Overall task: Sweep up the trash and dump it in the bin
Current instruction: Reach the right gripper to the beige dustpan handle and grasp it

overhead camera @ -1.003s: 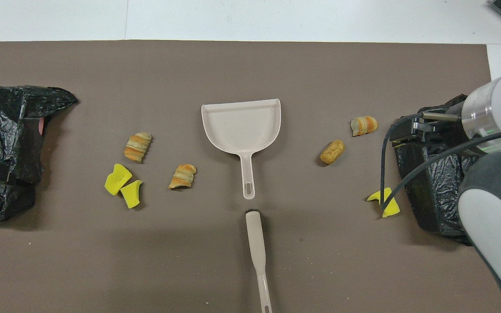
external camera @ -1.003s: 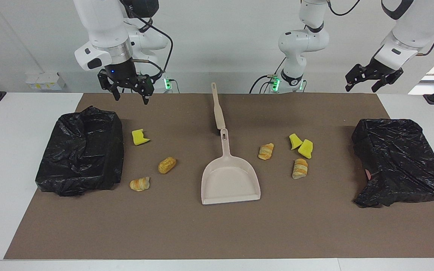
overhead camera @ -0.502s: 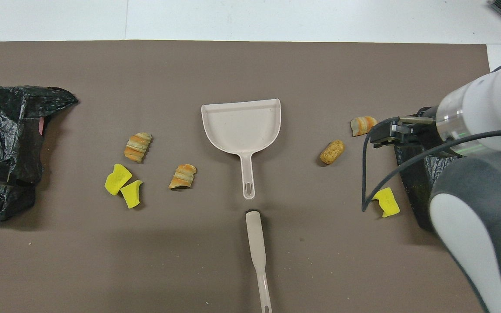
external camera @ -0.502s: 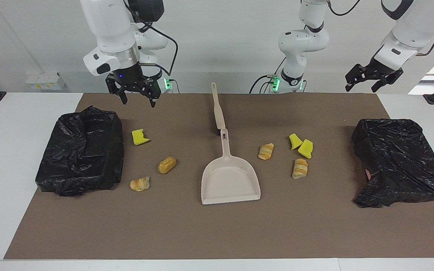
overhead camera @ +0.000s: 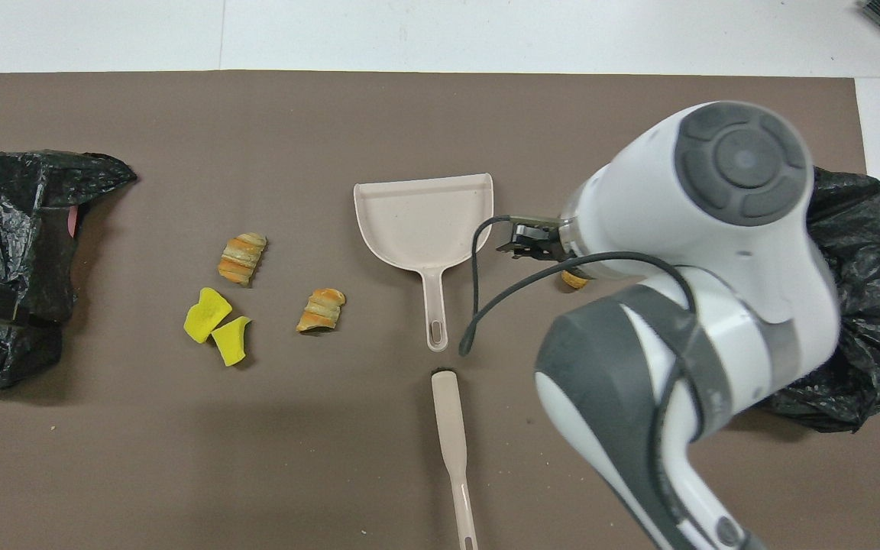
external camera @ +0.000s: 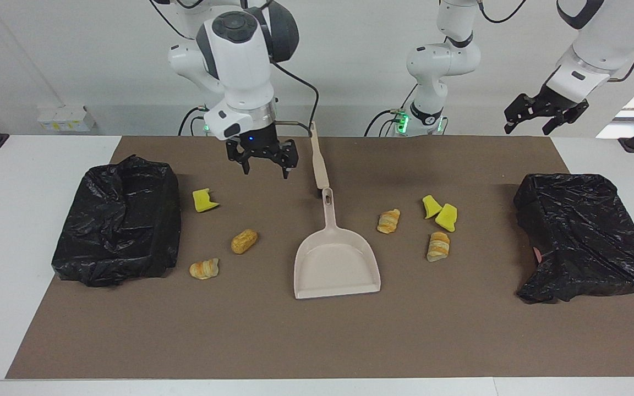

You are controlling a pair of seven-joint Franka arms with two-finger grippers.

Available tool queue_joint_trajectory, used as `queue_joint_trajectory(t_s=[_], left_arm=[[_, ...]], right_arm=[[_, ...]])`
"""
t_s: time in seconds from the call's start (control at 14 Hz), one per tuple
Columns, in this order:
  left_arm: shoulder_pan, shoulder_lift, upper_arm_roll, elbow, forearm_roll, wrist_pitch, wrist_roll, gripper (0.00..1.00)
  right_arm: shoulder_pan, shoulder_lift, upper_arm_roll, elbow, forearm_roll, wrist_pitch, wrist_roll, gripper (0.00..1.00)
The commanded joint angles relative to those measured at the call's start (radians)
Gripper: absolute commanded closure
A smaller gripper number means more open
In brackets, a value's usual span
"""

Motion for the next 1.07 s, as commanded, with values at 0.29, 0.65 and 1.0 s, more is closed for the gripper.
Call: queue_joint_trajectory(t_s=[0.29,0.65,1.0], left_arm=[[-0.007,-0.023,-0.003,-0.026,0.017,-0.011,0.014,0.00],[-0.010,-0.023,-0.003,-0.026,0.017,-0.011,0.014,0.00],[-0.016,-0.025,-0.012,-0.041,0.016,-0.005,0.011,0.00]], right_arm=[[0.099,0.184,0.000,0.007,-0.049,0.195,0.079,0.00],[0.148,0.244,0.000,-0.047,-0.050,0.262,0.085,0.00],[0.163,0.230,0.001,-0.154,-0.049,0.333,0.080,0.04]])
